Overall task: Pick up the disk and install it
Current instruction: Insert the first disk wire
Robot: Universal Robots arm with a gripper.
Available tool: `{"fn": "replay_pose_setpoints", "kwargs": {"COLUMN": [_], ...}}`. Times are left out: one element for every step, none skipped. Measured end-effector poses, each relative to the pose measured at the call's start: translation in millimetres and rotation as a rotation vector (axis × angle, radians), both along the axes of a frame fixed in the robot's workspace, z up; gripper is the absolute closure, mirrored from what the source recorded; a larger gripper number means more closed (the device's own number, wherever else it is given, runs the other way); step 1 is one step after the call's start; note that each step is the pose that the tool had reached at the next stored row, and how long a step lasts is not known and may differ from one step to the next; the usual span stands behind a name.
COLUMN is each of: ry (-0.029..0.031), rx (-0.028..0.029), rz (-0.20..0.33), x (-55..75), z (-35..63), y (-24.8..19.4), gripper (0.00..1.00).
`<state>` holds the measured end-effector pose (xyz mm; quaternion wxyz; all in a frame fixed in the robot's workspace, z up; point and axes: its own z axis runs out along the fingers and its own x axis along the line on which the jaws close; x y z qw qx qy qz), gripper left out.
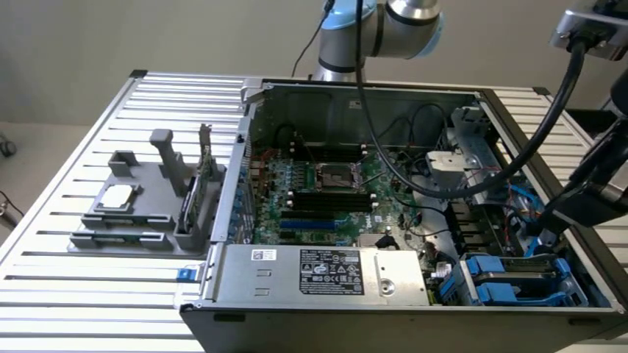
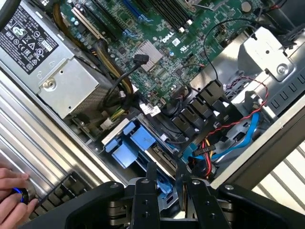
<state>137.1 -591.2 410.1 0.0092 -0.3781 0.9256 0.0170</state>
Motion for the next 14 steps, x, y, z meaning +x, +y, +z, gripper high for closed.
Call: {"fn": "replay_pose_setpoints", "kwargs": {"ry": [-0.0015, -0.002, -0.0021, -0.002, -0.0021, -0.002, -0.002, -0.0021, -0.0021, -0.0021, -0.0021, -0.0022, -0.0021, -0.0021], "rx": [0.0, 0.0, 0.0, 0.0, 0.0, 0.0, 0.0, -0.0001, -0.0008, -0.002, -0.003, -0.003, -0.0032, -0.0032], "rz": [-0.007, -0.015, -0.027, -0.04, -0.054, -0.067, -0.078, -0.09, -0.1, -0.108, -0.116, -0.129, -0.147, -0.164], "x": [0.0, 0.0, 0.0, 0.0, 0.0, 0.0, 0.1, 0.1, 0.3, 0.5, 0.8, 0.8, 0.9, 0.9], "z": [0.0, 0.0, 0.0, 0.0, 0.0, 0.0, 0.0, 0.0, 0.0, -0.1, 0.0, 0.0, 0.0, 0.1], "y": [0.0, 0.0, 0.0, 0.0, 0.0, 0.0, 0.0, 0.0, 0.0, 0.0, 0.0, 0.0, 0.0, 0.0], "gripper": [0.69, 0.69, 0.69, 0.69, 0.69, 0.69, 0.69, 0.69, 0.69, 0.69, 0.69, 0.69, 0.69, 0.69]}}
